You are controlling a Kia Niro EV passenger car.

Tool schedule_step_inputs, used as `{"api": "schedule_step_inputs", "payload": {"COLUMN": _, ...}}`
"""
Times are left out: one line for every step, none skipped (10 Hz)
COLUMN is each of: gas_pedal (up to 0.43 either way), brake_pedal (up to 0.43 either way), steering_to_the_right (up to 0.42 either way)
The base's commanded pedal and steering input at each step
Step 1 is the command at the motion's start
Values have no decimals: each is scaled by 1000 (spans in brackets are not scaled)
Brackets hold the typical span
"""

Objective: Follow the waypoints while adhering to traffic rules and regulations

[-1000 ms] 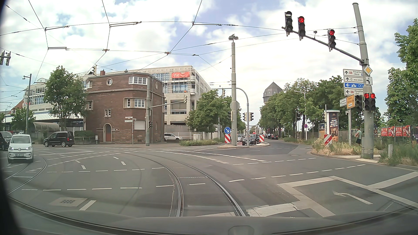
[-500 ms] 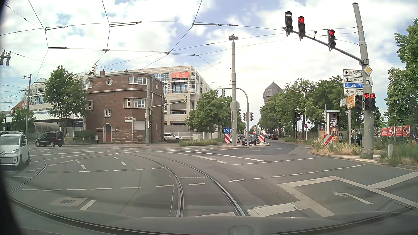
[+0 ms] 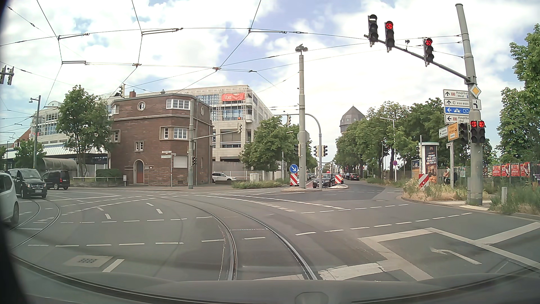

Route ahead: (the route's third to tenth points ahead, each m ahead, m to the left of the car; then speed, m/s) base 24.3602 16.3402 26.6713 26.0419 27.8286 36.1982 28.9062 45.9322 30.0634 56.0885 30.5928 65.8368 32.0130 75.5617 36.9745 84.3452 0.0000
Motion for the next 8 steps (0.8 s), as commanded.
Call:
{"api": "schedule_step_inputs", "payload": {"gas_pedal": 0, "brake_pedal": 232, "steering_to_the_right": -109}}
{"api": "schedule_step_inputs", "payload": {"gas_pedal": 0, "brake_pedal": 238, "steering_to_the_right": -109}}
{"api": "schedule_step_inputs", "payload": {"gas_pedal": 0, "brake_pedal": 238, "steering_to_the_right": -109}}
{"api": "schedule_step_inputs", "payload": {"gas_pedal": 0, "brake_pedal": 238, "steering_to_the_right": -110}}
{"api": "schedule_step_inputs", "payload": {"gas_pedal": 0, "brake_pedal": 238, "steering_to_the_right": -109}}
{"api": "schedule_step_inputs", "payload": {"gas_pedal": 0, "brake_pedal": 238, "steering_to_the_right": -109}}
{"api": "schedule_step_inputs", "payload": {"gas_pedal": 0, "brake_pedal": 238, "steering_to_the_right": -109}}
{"api": "schedule_step_inputs", "payload": {"gas_pedal": 0, "brake_pedal": 238, "steering_to_the_right": -110}}
